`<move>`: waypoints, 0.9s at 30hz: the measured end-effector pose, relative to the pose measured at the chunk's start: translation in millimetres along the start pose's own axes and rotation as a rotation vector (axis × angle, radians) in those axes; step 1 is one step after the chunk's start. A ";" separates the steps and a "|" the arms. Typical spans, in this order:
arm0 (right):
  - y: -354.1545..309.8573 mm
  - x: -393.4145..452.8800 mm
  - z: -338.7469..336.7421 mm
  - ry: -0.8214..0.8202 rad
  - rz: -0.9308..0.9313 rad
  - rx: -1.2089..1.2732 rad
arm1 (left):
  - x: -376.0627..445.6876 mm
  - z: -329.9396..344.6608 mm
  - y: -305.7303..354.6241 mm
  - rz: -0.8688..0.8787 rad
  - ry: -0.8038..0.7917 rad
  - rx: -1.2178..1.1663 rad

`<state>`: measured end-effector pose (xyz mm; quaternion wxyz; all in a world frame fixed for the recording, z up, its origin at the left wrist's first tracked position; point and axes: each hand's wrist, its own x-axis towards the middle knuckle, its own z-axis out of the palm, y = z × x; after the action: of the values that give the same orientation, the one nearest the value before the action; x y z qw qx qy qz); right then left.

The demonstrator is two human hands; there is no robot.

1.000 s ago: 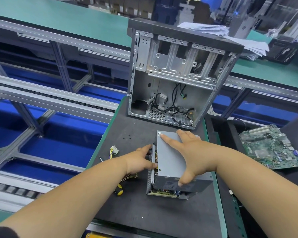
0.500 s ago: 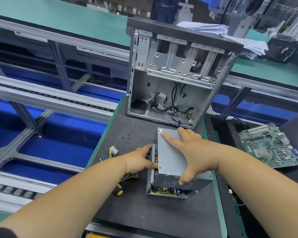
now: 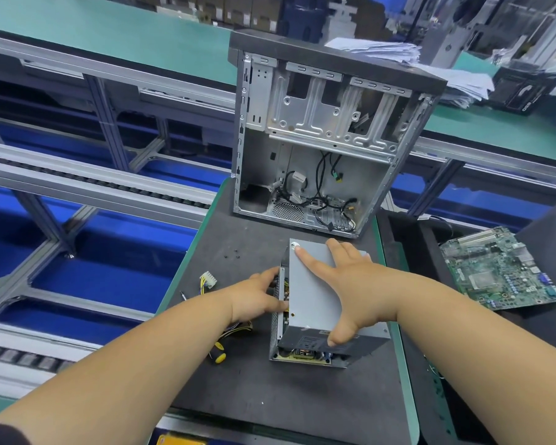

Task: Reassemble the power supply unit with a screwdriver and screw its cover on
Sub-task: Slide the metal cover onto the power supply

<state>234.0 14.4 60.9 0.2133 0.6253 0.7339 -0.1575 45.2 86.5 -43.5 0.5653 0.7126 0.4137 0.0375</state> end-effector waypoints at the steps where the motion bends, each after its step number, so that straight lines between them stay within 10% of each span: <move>1: -1.4 0.9 0.4 -0.001 0.001 -0.015 | -0.5 0.1 0.9 0.011 0.000 -0.003; 11: -4.0 5.0 -2.0 -0.070 0.033 -0.037 | -6.7 2.3 -5.6 -0.022 0.101 -0.096; 17: -12.1 15.6 4.0 -0.077 0.015 -0.067 | -0.2 6.8 3.8 -0.059 0.653 -0.019; 24: 8.1 11.6 16.9 0.095 -0.087 0.219 | -10.0 18.9 21.3 0.001 0.228 -0.502; 27: 32.4 7.1 32.7 0.488 0.043 0.656 | -12.7 24.2 22.5 -0.033 0.231 -0.689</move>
<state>268.8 9.6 30.4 -0.1747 0.6943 0.6607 -0.2255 61.8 59.4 -28.1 0.7224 0.4645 0.4493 0.2460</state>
